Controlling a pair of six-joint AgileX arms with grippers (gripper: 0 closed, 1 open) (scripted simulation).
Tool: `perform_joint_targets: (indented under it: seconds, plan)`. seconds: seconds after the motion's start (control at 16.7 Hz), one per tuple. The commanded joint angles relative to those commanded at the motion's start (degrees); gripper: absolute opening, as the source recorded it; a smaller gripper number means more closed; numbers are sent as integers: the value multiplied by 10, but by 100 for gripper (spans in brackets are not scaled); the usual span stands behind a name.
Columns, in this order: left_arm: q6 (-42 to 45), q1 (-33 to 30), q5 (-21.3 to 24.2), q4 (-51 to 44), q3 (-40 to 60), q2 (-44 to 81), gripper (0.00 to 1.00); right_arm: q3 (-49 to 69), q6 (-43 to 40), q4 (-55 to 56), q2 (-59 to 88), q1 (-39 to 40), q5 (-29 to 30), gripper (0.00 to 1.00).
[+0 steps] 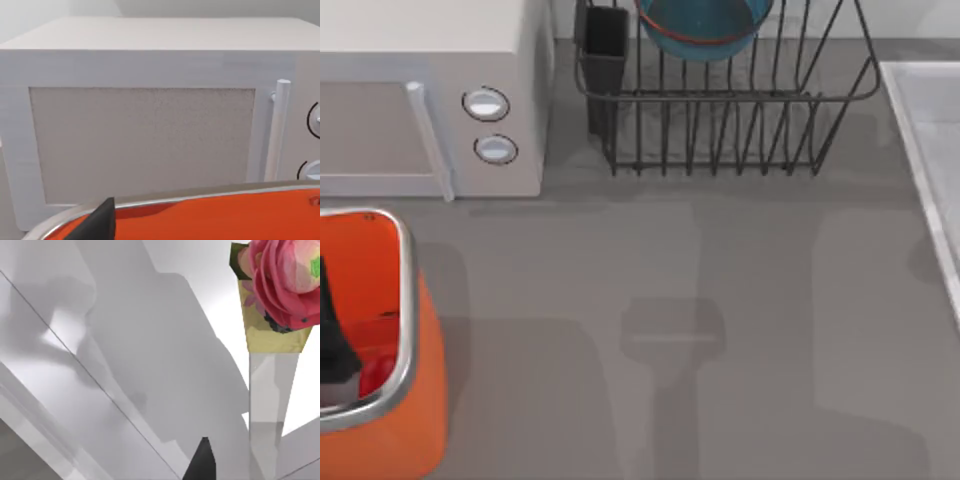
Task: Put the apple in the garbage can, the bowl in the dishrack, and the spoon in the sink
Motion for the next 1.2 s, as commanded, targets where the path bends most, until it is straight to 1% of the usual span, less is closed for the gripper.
perform_joint_targets:
  seconds: [0.12,0.24,0.66,0.84,1.2]
  plan:
    - [0,0,0,0,0,0,100,59,17,-16,37,19,2,0]
    - [0,0,0,0,0,0,100,95,27,-25,59,31,3,0]
    - [0,0,0,0,0,0,100,103,31,-25,65,32,3,0]
    - [0,0,0,0,0,0,100,62,31,8,48,32,3,0]
    - [0,0,0,0,0,0,100,-118,31,120,-1,36,2,0]
